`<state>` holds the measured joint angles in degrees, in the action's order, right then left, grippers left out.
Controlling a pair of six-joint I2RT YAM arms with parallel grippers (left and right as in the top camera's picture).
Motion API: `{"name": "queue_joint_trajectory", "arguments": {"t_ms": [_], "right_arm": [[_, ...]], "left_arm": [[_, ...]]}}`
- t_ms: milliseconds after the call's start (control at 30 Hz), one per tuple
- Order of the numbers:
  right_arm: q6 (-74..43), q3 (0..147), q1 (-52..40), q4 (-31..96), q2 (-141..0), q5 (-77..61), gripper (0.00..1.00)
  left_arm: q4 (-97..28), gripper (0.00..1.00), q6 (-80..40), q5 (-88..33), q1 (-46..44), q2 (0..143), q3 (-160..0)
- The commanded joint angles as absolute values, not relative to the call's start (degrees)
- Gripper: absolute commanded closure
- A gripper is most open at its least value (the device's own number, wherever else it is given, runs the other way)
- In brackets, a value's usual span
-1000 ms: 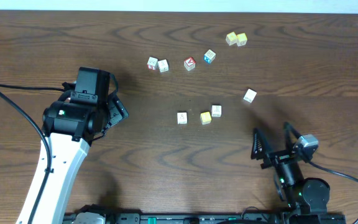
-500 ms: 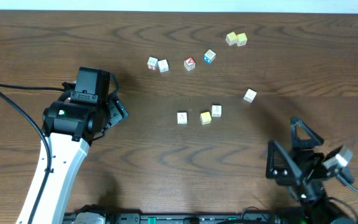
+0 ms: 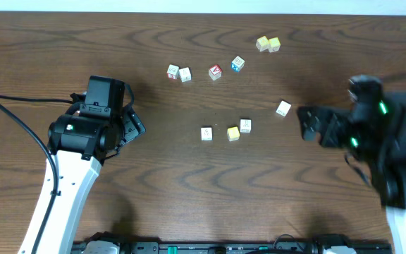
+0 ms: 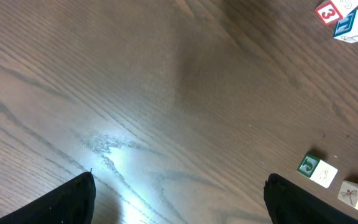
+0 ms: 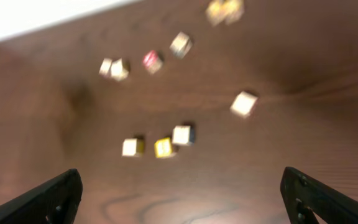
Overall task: Lift 4 blocks
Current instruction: 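Reach the right gripper forward toward the central blocks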
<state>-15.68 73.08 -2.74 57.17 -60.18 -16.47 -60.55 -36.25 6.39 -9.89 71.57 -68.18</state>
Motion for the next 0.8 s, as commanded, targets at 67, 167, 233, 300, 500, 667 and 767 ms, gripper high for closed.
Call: {"name": "queue_joint_trajectory", "arguments": {"t_ms": [67,167,233,300,500,667,767], "right_arm": [[-11.9,74.3,-4.2,56.2,-72.8,-32.4,0.01],[-11.3,74.3,-8.4,56.2,-79.4,-27.3,0.03],[-13.0,74.3,-11.7,55.8,-82.9,-21.0,0.08],[-15.6,74.3,-15.0,54.8,-86.2,-15.0,0.08],[-17.8,74.3,-21.6,50.0,-94.5,-12.3,0.23],[-16.6,74.3,-25.6,47.0,-99.0,-10.7,0.30],[-16.6,74.3,-27.7,46.6,-101.6,-7.2,0.31]], "left_arm": [[-60.8,0.13,-36.9,7.1,-9.7,71.7,-68.9],[-60.8,0.13,-36.9,7.1,-9.7,71.7,-68.9],[-60.8,0.13,-36.9,7.1,-9.7,71.7,-68.9],[-60.8,0.13,-36.9,7.1,-9.7,71.7,-68.9],[-60.8,0.13,-36.9,7.1,-9.7,71.7,-68.9],[-60.8,0.13,-36.9,7.1,-9.7,71.7,-68.9],[-60.8,0.13,-37.0,7.1,-9.7,71.7,-68.9]]}}
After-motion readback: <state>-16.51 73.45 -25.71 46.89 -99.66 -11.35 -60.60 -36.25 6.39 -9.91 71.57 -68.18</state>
